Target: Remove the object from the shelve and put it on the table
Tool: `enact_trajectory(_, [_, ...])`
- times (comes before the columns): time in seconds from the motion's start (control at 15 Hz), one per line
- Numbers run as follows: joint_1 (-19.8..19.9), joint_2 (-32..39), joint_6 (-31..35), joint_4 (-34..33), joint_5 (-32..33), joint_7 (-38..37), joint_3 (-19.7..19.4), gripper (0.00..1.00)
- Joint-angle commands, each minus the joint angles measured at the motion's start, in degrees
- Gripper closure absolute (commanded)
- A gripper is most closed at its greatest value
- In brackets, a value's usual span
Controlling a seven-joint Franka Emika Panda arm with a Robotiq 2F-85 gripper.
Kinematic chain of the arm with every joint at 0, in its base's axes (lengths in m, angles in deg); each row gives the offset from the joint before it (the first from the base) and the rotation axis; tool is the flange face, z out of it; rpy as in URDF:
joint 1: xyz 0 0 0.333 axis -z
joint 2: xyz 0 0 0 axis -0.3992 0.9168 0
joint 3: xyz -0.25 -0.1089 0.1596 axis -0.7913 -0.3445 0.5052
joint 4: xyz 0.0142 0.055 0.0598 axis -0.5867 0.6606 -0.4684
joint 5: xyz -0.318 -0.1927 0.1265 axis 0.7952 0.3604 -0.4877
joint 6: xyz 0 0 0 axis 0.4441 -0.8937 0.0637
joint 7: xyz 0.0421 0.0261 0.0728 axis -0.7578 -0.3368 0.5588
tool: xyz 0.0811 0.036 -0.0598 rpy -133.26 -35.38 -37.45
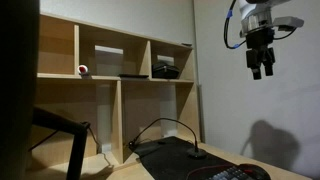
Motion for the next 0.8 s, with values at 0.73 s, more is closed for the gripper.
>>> enact_trajectory(0.73, [-11.3,-3.9,-5.8,-9.5,-8.9,14.0,-1.7,0.0])
